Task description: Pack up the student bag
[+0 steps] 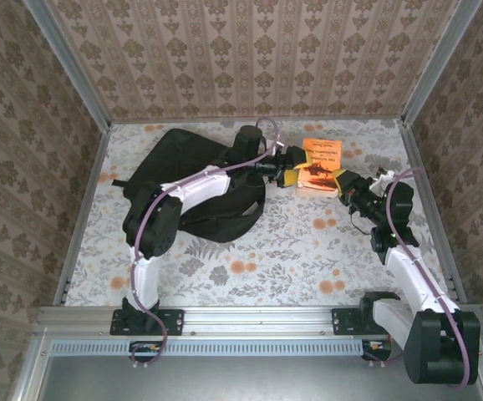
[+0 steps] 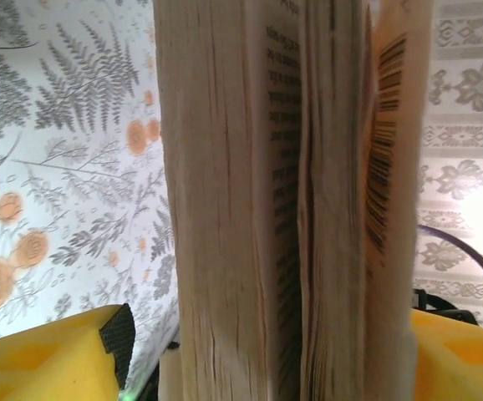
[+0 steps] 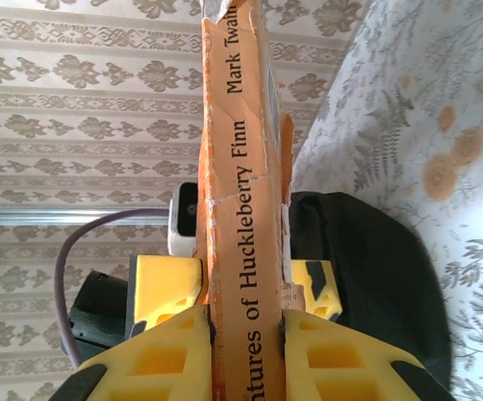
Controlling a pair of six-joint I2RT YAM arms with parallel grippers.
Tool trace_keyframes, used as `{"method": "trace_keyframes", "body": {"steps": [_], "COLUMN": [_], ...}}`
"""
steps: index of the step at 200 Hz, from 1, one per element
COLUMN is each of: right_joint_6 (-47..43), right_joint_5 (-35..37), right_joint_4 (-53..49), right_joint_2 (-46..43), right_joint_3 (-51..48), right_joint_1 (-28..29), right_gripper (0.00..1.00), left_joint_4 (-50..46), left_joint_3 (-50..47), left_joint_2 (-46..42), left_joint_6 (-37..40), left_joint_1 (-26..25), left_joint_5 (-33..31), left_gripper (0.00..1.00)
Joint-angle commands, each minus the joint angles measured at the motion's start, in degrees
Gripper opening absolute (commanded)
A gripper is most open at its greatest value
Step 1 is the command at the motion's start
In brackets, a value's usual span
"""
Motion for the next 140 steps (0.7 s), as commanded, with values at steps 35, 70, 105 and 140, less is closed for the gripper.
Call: {"method": "trace_keyframes", "body": {"steps": [35, 70, 105, 140], "right_joint_6": [4.63, 0.62, -2.78, -8.21], "right_joint_5": [1.64, 2.07, 2.78, 3.64], "right_joint_4": [7.53, 2.66, -1.34, -7.73], "right_joint_2": [-0.33, -1.16, -1.58, -1.50], "right_joint_3": [2.41, 3.03, 3.28, 5.45], "right_joint_1": [1.48, 2.03, 2.25, 4.10], "right_gripper": [0.00, 0.00, 0.00, 0.00], "left_joint_4": [13.08, 13.32, 12.98, 11.33], "left_joint_3": [0.72, 1.40, 0.10, 0.11], "left_joint_2": [0.80, -0.53, -1.78, -2.83], "left_joint_6": [-10.19, -9.17, -7.87, -3.71], "left_joint_1": [-0.59, -0.09, 0.89, 1.34], "left_joint_5": [0.33, 0.07, -0.58, 0.66], "left_gripper": [0.65, 0.44, 0.24, 0.11]}}
